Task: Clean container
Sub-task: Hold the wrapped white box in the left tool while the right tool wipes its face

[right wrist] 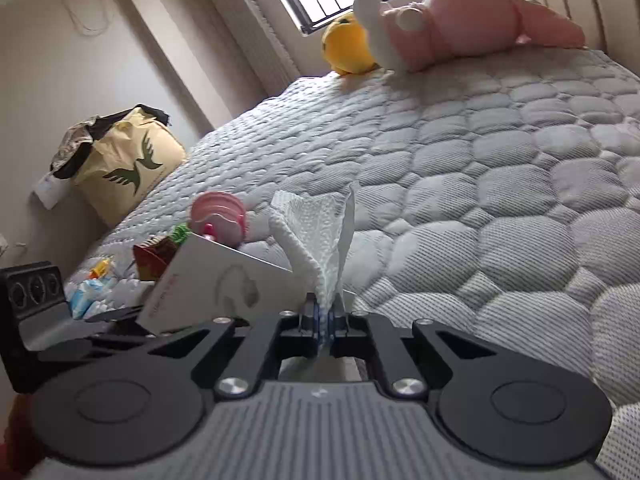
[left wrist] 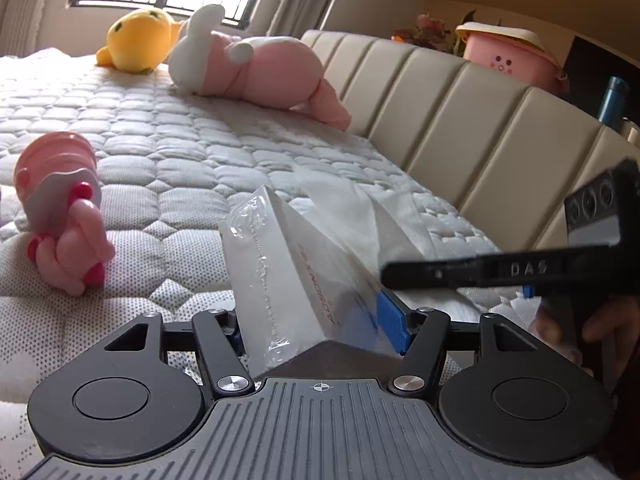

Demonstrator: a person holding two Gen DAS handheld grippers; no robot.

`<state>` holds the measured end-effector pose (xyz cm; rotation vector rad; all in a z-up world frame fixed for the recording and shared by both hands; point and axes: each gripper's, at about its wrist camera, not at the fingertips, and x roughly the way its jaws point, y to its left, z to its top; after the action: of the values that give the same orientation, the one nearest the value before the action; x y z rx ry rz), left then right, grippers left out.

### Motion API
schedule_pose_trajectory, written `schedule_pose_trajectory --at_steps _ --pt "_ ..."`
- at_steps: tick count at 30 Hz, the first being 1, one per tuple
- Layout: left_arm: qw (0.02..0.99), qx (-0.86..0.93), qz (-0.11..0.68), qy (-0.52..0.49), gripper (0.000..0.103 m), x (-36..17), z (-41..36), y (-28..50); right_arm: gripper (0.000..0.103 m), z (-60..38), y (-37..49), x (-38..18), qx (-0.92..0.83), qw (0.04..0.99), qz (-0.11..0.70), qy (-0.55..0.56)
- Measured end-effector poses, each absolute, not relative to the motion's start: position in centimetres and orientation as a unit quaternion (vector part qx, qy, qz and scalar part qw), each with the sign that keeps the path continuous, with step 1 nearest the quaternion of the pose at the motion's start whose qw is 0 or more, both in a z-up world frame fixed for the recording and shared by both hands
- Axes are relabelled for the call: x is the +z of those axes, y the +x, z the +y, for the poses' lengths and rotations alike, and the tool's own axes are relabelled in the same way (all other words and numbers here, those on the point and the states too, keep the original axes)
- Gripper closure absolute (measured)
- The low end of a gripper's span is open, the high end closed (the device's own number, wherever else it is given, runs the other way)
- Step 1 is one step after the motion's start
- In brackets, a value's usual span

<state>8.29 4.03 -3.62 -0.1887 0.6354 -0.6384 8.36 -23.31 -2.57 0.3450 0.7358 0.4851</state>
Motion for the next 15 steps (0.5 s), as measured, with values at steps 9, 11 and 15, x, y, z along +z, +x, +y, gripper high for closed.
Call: schedule_pose_trajectory --at_steps 9,11,15 --pt "0.894 -0.297 0.320 -0.101 0.032 -3.7 3.9 8.5 0.097 -24.0 5.5 -3.8 0.252 0.884 0.353 0.177" --pt "0.890 -0.293 0.331 -0.108 0.028 -4.0 3.9 8.8 0.097 -23.0 4.7 -3.4 0.271 0.881 0.352 0.165" --pt "0.866 -0.294 0.368 -0.167 0.027 -5.2 4.8 10.4 0.097 -20.2 2.9 -2.3 0.327 0.870 0.343 0.134"
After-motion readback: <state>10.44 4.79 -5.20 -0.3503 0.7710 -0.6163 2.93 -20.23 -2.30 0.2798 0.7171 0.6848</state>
